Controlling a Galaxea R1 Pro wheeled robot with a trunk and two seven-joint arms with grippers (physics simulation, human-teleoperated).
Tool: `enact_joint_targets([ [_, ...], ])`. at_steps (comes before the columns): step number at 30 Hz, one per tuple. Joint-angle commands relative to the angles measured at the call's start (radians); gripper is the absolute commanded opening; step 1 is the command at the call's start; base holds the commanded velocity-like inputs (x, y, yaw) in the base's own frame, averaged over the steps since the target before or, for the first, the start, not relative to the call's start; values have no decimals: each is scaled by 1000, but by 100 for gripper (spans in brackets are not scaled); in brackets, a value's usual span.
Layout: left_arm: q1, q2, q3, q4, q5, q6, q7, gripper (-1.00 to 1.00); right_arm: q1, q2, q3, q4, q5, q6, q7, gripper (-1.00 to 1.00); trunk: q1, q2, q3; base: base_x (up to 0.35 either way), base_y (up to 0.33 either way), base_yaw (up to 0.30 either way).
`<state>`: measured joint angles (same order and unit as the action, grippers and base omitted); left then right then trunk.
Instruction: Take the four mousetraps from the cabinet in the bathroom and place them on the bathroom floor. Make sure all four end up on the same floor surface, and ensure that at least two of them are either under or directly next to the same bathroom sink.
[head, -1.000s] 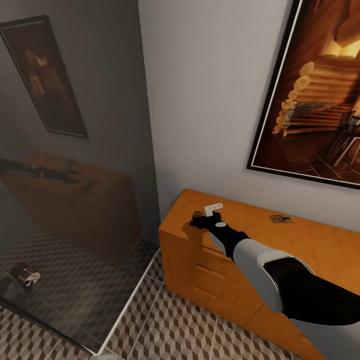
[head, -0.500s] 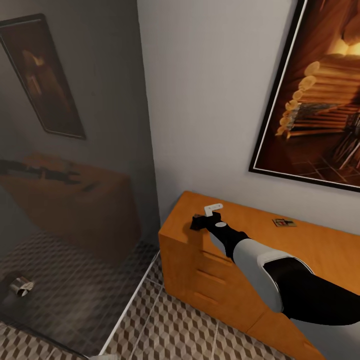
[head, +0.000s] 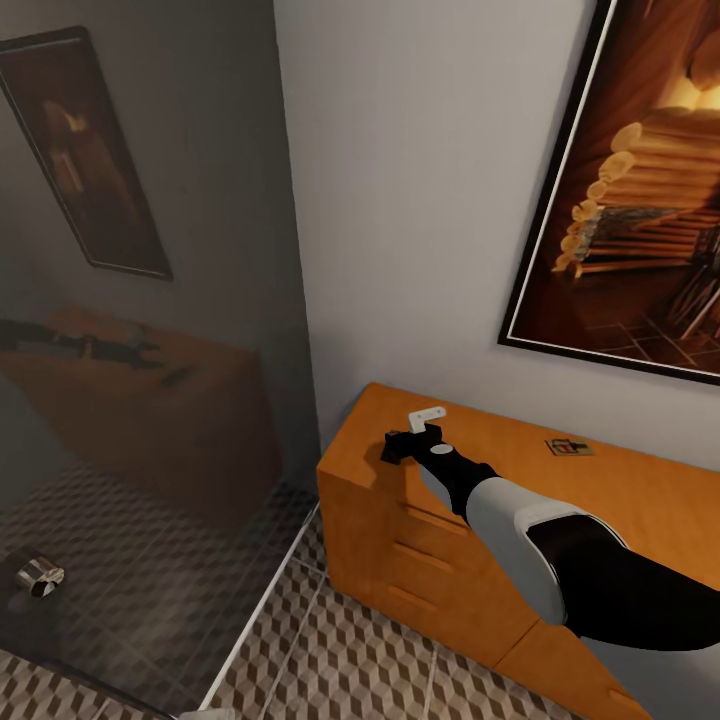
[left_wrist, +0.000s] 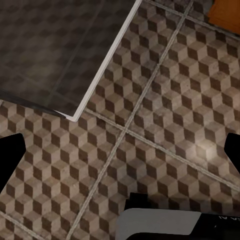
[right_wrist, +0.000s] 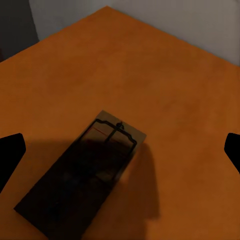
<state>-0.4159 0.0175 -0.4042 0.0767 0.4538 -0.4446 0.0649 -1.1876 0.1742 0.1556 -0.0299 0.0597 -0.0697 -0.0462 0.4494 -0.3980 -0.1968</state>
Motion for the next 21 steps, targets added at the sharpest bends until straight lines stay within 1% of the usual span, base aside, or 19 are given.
enact_joint_targets([
  [1, -1, -1, -8, 3, 3, -5, 3, 100, -1, 0, 4, 2, 6, -2, -5, 100, 1, -2, -2, 0, 0, 0],
  [21, -1, -1, -8, 3, 3, -5, 3, 100, -1, 0, 4, 4, 6, -1, -3, 100, 1, -2, -2, 0, 0, 0],
])
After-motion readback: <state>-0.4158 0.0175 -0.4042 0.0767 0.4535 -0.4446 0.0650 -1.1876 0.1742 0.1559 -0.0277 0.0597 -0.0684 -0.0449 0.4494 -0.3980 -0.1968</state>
